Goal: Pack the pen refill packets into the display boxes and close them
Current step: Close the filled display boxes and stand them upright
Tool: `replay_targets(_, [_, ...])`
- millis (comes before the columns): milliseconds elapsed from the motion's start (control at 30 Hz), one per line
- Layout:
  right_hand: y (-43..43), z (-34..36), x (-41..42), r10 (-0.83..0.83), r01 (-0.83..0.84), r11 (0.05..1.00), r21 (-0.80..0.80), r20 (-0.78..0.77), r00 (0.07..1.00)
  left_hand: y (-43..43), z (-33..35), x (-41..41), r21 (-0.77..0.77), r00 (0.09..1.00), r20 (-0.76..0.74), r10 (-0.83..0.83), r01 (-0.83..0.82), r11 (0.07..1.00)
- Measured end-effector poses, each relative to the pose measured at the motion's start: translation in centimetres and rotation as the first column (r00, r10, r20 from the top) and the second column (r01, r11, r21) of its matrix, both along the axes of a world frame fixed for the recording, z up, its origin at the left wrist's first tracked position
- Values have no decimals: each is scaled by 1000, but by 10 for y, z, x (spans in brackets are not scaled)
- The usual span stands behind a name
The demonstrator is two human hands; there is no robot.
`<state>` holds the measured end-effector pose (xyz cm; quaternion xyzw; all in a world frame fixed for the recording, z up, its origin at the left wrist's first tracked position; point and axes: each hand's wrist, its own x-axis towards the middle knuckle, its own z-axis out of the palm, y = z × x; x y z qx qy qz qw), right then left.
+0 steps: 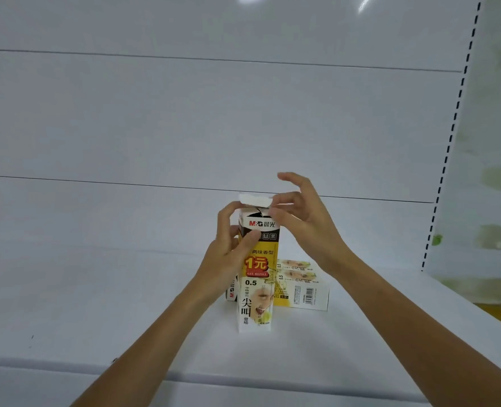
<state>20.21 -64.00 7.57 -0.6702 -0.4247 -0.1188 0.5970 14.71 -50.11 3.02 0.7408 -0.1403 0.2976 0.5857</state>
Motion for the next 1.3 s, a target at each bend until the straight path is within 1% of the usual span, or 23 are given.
replay_targets(67, [2,0,3,-30,35,996,-79,65,997,-2,-8,3,-33,999,2,36,-36,999])
replay_targets(133, [6,-2,4,-69,76,994,-79,90,994,-3,-13,5,-39,998,11,61,-60,997])
replay_targets(200, [9,-2,7,-72,73,996,-43,37,997,-4,-13,7,-14,997,18,73,-73,997])
replay_targets(333, [9,6,7,-9,5,1000,-29,-123,992,-2,-14,8,-1,996,12,85,-85,996])
replay_targets(400, [8,9,9,-7,0,999,-54,-140,990,-1,-15,8,7,996,18,92,-92,996])
replay_targets(533, [6,10,10,-64,53,994,-95,-112,992,-2,-15,6,29,995,29,96,-97,995])
replay_targets(700, [7,3,7,-72,68,995,-71,-54,996,0,-13,4,115,991,25,130,-133,984])
replay_targets(767, [7,0,8,-121,121,991,-60,14,993,1,-11,4,164,989,26,144,-146,975])
replay_targets(833, [6,-2,8,-204,218,973,-77,151,967,4,-10,4,208,987,56,152,-160,965])
replay_targets(933, [6,-11,10,-276,348,930,-122,396,876,7,-7,3,243,979,127,159,-186,952])
replay_targets(967, [6,-13,11,-279,367,922,-124,444,851,7,-6,2,247,976,149,158,-191,950])
replay_targets(1033, [4,-17,15,-272,368,923,-111,486,831,5,-5,1,219,973,169,160,-195,956])
replay_targets(1100, [4,-22,14,-245,312,947,-79,448,860,1,-3,0,180,973,163,165,-194,964])
replay_targets(1167, [5,-24,11,-195,224,974,-44,351,916,0,1,0,177,969,170,182,-212,961])
replay_targets(1233, [7,-26,7,-165,173,985,-7,263,950,1,6,1,195,953,201,227,-266,944])
replay_targets(1300, [7,-29,2,-116,113,993,30,133,984,2,9,2,242,941,207,267,-314,918])
